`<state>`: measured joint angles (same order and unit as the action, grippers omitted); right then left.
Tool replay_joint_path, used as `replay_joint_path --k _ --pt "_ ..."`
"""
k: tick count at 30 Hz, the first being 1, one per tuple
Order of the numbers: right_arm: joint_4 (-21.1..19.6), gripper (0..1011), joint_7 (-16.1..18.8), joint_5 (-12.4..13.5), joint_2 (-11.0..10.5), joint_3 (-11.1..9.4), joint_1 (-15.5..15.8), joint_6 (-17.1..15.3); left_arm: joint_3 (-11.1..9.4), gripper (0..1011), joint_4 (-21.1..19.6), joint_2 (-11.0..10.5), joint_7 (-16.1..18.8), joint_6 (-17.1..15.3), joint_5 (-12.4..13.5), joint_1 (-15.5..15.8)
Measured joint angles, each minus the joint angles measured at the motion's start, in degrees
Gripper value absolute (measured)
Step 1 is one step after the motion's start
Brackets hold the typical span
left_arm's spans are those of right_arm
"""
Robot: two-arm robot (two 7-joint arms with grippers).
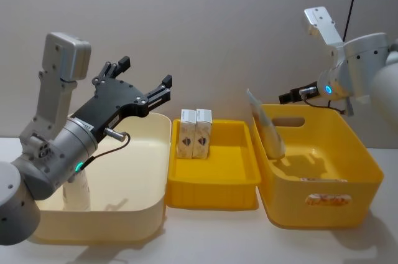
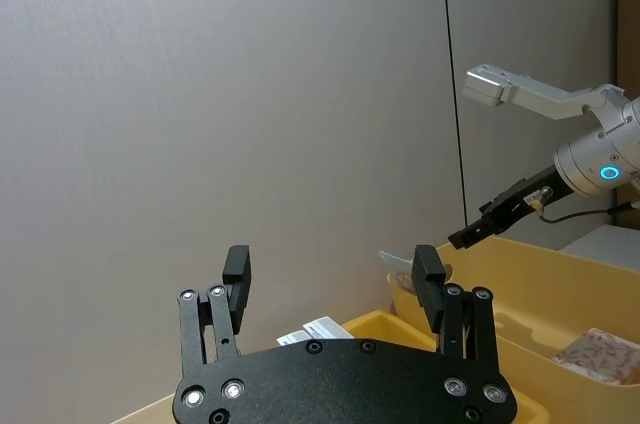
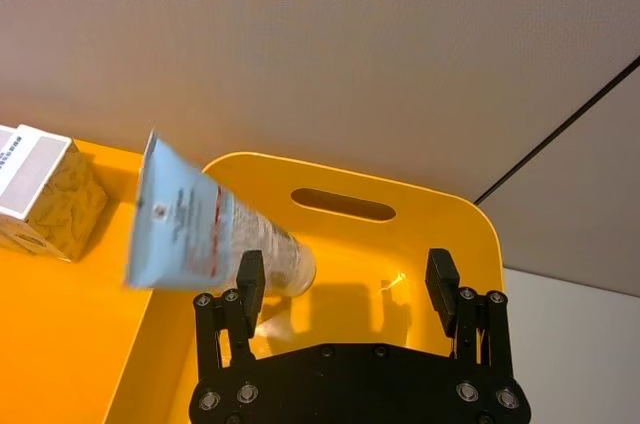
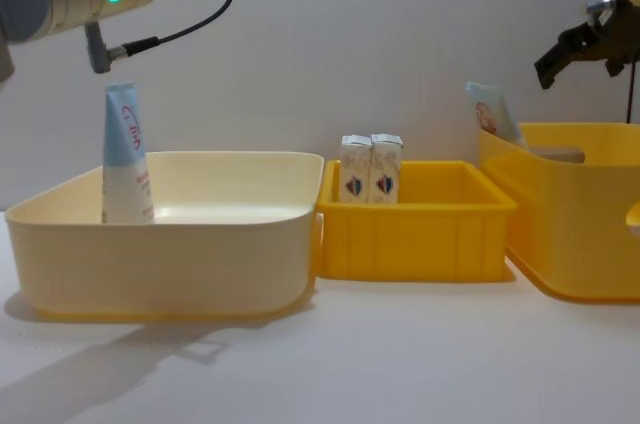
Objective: Bimanual collaborative sorting of washing and personal care products
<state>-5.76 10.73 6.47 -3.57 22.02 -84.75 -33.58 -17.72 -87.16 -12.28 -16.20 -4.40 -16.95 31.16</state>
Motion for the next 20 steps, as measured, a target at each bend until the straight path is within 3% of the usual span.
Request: replay_joint_path --k 20 --pt "0.1 1001 0.0 0.0 0.0 0.0 -0.1 0.0 0.0 1003 0.0 0.0 0.0 0.0 0.0 0.0"
